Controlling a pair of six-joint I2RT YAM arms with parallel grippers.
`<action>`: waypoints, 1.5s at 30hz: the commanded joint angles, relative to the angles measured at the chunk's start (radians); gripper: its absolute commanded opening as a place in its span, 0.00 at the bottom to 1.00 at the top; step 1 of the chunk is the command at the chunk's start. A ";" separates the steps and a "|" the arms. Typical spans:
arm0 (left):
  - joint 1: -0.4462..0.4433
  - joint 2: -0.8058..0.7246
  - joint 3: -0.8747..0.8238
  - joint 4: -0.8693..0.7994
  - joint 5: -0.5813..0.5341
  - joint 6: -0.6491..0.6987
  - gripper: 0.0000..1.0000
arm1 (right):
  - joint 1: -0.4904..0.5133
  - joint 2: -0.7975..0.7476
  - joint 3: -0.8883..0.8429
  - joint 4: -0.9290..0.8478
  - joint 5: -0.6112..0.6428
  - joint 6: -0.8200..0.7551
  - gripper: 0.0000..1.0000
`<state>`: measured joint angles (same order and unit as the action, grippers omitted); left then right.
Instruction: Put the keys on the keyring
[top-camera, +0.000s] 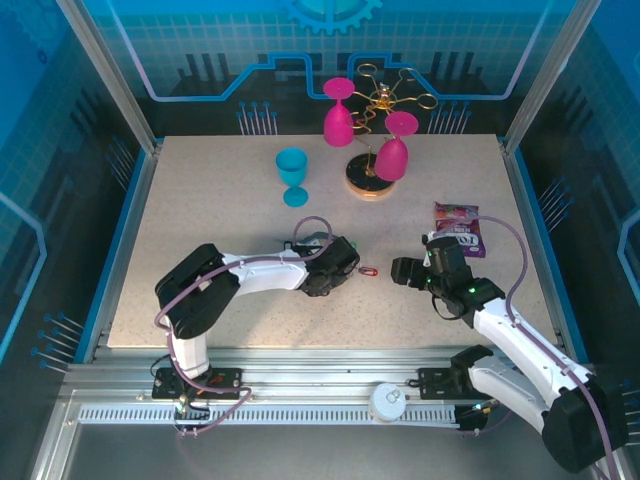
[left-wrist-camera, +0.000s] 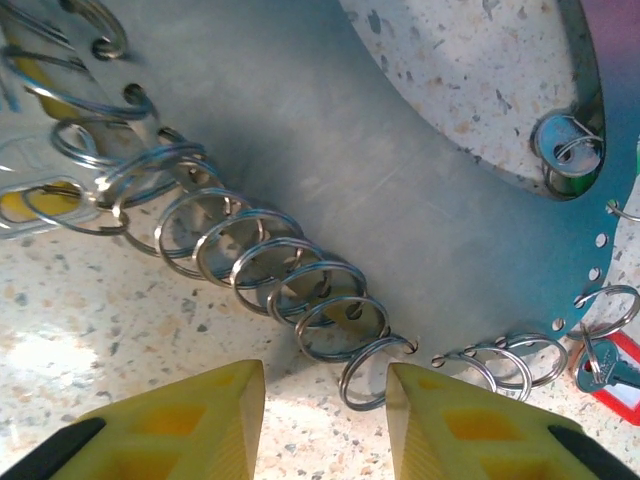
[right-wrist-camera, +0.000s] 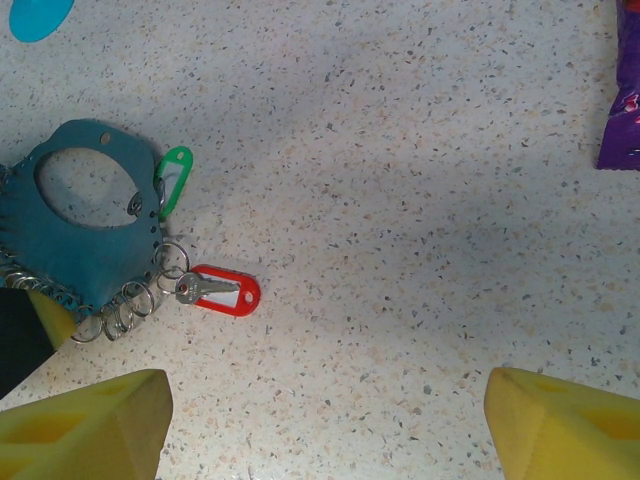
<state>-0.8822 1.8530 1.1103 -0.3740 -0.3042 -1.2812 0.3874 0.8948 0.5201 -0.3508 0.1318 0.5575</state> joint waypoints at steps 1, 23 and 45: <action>-0.004 0.023 0.025 0.029 0.036 -0.001 0.35 | 0.009 -0.007 0.033 -0.008 0.017 0.001 0.83; 0.002 0.011 0.000 0.103 -0.002 0.053 0.08 | 0.010 -0.011 0.041 -0.019 0.013 -0.002 0.82; 0.006 -0.405 -0.068 0.097 -0.039 1.134 0.00 | 0.001 -0.011 0.121 0.041 -0.106 -0.127 0.82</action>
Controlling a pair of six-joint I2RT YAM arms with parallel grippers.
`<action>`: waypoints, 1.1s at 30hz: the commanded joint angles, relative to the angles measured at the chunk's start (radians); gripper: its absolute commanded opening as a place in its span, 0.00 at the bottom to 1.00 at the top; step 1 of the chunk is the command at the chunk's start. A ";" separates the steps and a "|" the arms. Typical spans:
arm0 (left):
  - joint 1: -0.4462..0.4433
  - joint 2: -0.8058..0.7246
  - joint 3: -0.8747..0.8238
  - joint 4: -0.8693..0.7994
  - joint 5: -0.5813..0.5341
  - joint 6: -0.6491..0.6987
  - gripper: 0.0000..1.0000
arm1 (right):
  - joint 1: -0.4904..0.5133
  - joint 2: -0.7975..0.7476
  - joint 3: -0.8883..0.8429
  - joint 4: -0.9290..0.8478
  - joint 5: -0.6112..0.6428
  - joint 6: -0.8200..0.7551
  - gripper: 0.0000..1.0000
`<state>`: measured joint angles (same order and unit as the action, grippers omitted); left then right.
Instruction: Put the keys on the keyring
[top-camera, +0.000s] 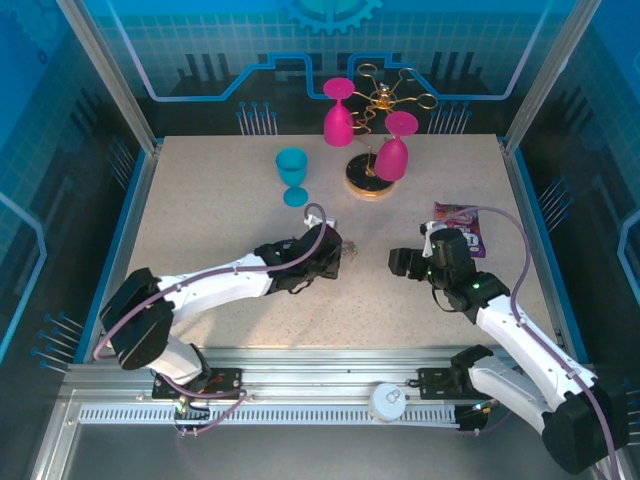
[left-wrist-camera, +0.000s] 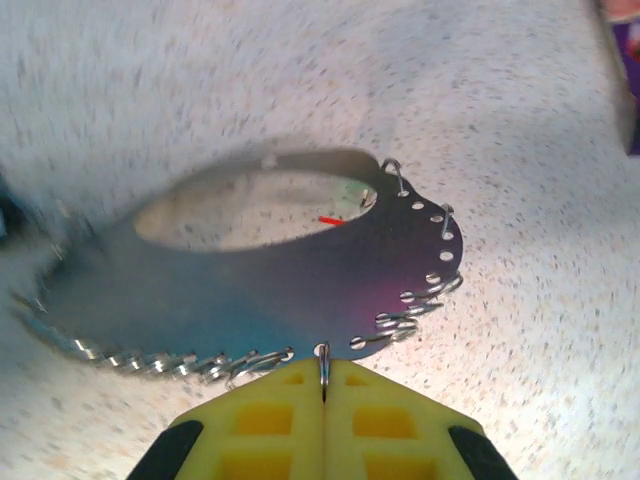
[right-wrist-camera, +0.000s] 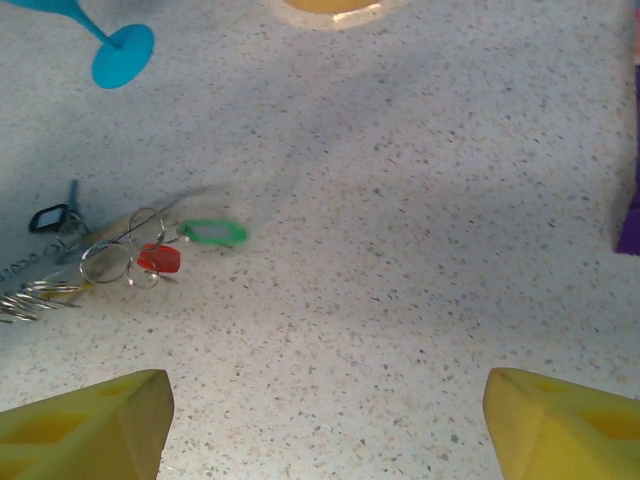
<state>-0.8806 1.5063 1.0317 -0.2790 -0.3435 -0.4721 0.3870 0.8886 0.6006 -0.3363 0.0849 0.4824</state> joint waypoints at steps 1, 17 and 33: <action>0.006 -0.072 0.007 0.010 0.005 0.388 0.00 | -0.002 -0.002 0.046 0.031 -0.072 -0.060 0.82; 0.194 -0.245 -0.030 -0.010 0.531 1.033 0.00 | 0.000 -0.003 0.026 0.335 -0.361 -0.326 0.64; 0.247 -0.358 -0.307 0.278 0.834 1.351 0.00 | 0.211 0.201 -0.074 0.655 -0.700 -0.861 0.35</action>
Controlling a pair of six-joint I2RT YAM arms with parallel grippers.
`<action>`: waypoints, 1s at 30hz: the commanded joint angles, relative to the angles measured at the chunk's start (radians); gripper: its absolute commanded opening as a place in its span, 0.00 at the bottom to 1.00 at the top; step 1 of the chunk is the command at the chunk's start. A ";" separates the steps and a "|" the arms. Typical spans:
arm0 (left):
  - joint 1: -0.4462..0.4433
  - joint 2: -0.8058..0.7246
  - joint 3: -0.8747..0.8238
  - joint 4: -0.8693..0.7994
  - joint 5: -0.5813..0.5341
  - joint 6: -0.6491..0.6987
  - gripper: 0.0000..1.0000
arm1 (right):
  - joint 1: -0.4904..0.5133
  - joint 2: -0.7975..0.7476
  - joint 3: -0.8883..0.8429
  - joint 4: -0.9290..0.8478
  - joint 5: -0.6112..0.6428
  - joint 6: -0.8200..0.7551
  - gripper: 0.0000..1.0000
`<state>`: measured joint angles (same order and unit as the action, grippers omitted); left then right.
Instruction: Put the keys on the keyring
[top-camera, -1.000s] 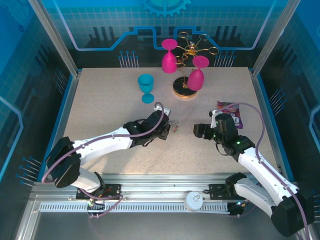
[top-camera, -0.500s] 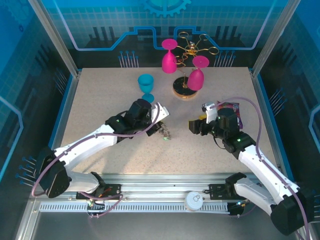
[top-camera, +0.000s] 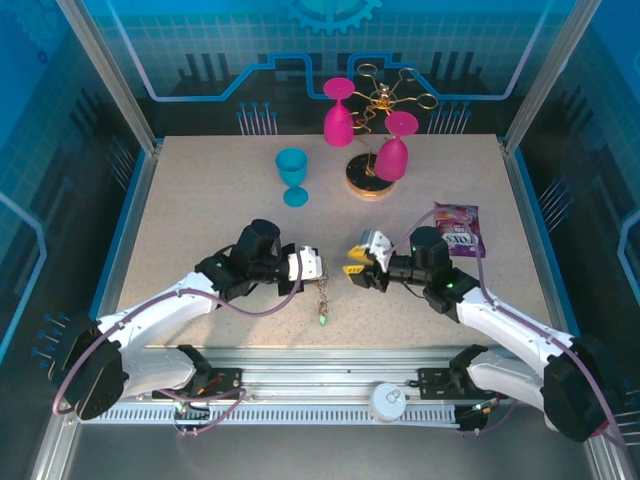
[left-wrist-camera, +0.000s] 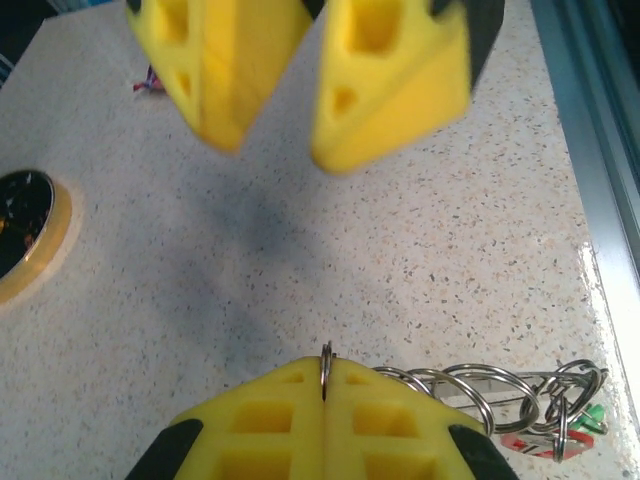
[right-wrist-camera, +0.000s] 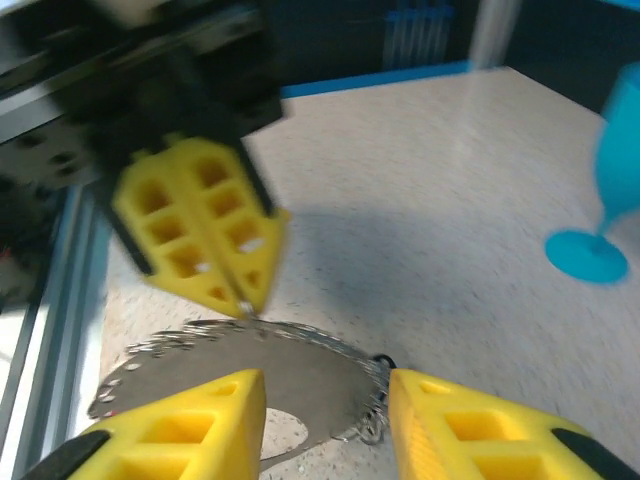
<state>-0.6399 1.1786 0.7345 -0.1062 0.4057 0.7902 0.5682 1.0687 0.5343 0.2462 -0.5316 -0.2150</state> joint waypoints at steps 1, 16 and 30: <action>0.006 -0.032 -0.015 0.113 0.087 0.096 0.00 | 0.037 0.031 -0.009 0.077 -0.088 -0.177 0.34; 0.008 -0.068 -0.067 0.210 0.159 0.081 0.00 | 0.077 0.082 -0.018 0.125 0.001 -0.283 0.23; 0.006 -0.077 -0.078 0.235 0.159 0.070 0.00 | 0.091 0.099 -0.017 0.204 -0.032 -0.253 0.18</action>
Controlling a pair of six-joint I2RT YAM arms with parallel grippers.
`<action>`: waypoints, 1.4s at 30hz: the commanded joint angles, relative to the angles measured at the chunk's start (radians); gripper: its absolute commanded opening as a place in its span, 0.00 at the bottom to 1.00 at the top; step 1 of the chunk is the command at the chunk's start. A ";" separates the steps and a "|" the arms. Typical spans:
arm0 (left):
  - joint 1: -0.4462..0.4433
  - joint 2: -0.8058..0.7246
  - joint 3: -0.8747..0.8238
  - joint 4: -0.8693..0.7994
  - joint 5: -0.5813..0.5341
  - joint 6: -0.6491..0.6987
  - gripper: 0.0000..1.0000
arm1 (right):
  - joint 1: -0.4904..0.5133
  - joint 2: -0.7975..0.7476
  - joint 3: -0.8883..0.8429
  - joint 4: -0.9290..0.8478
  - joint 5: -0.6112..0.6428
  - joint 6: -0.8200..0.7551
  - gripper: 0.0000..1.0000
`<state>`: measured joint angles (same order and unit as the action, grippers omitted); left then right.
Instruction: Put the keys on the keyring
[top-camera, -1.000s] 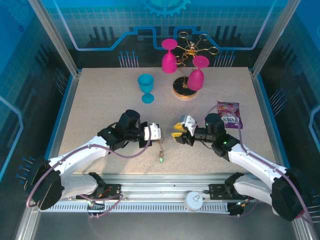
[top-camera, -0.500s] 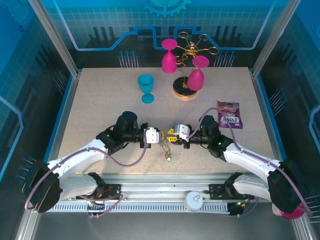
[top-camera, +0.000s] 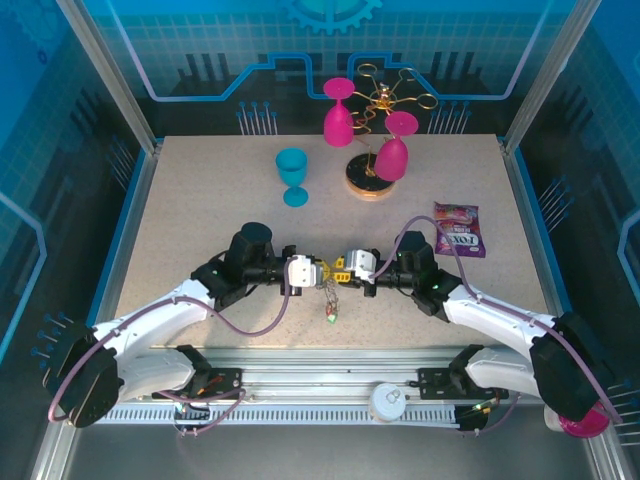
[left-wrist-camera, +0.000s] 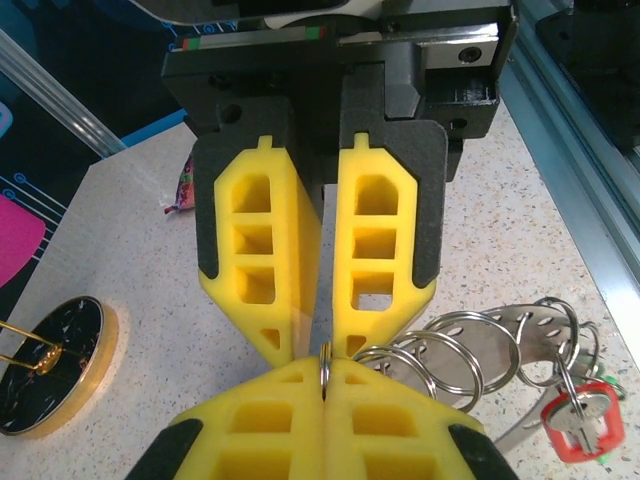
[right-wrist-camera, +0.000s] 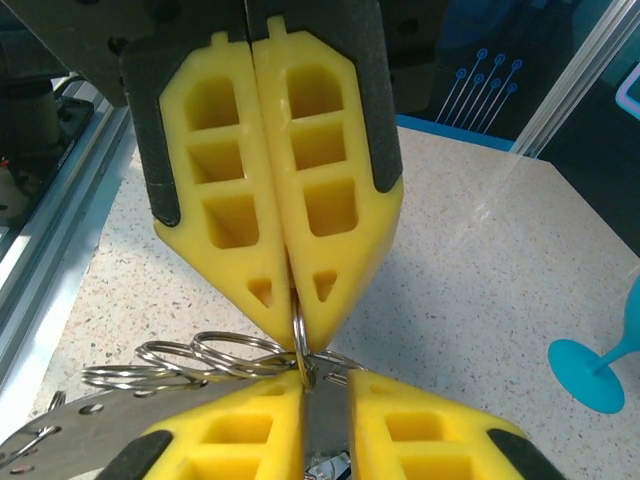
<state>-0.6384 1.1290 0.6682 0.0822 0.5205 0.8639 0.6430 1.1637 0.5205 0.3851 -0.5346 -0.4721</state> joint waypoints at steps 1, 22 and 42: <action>0.006 -0.028 -0.012 0.053 0.044 -0.007 0.00 | 0.017 0.007 -0.004 0.064 -0.032 0.003 0.18; 0.005 -0.049 -0.043 0.063 -0.061 -0.077 0.03 | 0.023 -0.001 0.006 0.044 -0.031 0.008 0.00; 0.005 -0.025 -0.018 -0.068 -0.144 -0.020 0.10 | 0.068 0.036 0.113 -0.172 0.015 -0.052 0.00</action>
<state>-0.6380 1.1011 0.6315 0.0525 0.4297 0.8150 0.6876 1.2003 0.5896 0.2451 -0.4934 -0.5018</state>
